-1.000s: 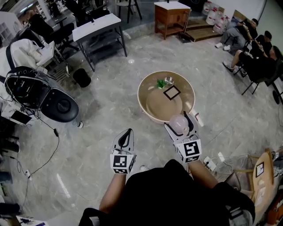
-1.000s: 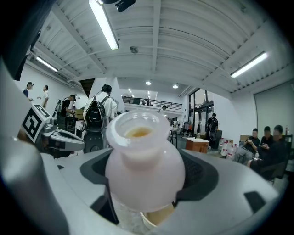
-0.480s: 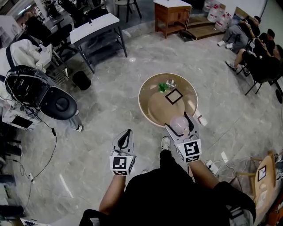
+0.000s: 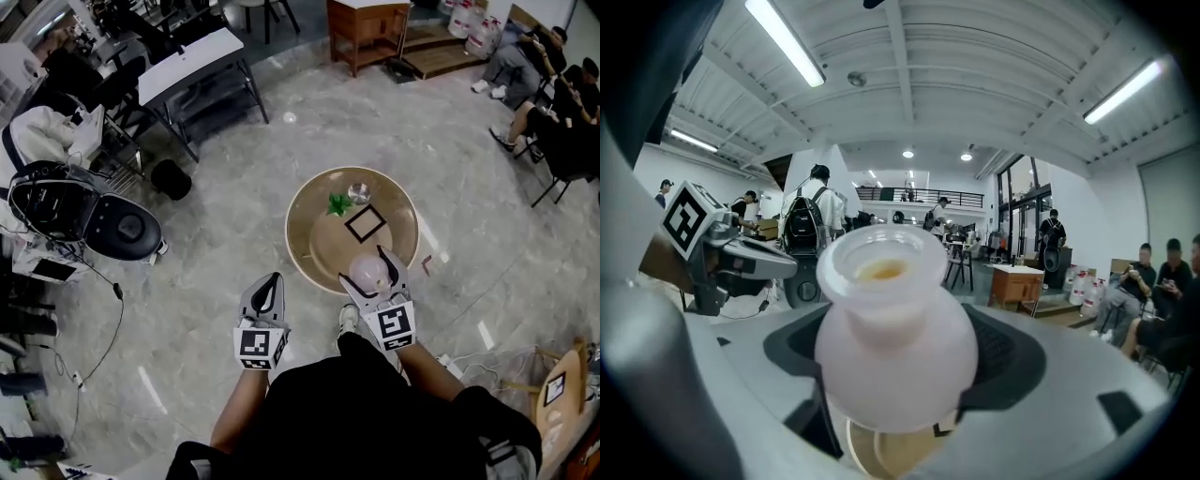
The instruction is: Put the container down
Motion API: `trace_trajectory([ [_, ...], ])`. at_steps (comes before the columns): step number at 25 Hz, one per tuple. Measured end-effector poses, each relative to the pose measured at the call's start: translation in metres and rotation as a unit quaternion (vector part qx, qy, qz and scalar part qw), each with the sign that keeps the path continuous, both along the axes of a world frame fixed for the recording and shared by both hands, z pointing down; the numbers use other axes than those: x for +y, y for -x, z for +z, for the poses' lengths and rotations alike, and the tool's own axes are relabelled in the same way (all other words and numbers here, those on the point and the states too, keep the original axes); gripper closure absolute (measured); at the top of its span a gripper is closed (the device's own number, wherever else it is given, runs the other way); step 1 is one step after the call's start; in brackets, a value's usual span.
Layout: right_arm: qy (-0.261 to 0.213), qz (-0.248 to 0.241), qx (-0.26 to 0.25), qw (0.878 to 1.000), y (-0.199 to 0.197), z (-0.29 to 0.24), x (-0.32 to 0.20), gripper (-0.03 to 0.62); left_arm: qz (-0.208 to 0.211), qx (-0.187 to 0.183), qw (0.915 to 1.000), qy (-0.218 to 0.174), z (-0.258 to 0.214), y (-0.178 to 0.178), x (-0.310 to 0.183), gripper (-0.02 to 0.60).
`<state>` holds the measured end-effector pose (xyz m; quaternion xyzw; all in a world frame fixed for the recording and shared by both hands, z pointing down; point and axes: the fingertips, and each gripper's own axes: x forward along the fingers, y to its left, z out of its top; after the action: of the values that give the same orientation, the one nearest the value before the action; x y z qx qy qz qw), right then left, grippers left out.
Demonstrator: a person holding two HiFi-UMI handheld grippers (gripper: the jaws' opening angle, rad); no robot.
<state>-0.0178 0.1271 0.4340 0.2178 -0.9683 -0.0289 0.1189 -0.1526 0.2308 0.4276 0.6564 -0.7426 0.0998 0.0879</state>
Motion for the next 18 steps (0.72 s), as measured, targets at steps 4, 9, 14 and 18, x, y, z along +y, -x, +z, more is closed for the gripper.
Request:
trace_trajectory([
  [4,0.016,-0.004,-0.001,1.0,-0.007,0.016,-0.042,0.189,0.004,-0.011,0.9999,0.01,0.005,-0.009,-0.047,0.588],
  [9,0.028,-0.006,0.007,1.0,-0.016,0.032,-0.077,0.189,0.005,-0.003,0.9998,0.018,0.008,-0.014,-0.084,0.588],
  [14,0.044,0.02,0.017,0.999,-0.017,0.047,-0.104,0.189,0.03,0.005,0.999,0.031,0.018,-0.012,-0.118,0.588],
  [18,0.053,0.048,0.028,0.997,-0.02,0.059,-0.128,0.189,0.065,0.015,0.9969,0.041,0.033,-0.015,-0.152,0.588],
])
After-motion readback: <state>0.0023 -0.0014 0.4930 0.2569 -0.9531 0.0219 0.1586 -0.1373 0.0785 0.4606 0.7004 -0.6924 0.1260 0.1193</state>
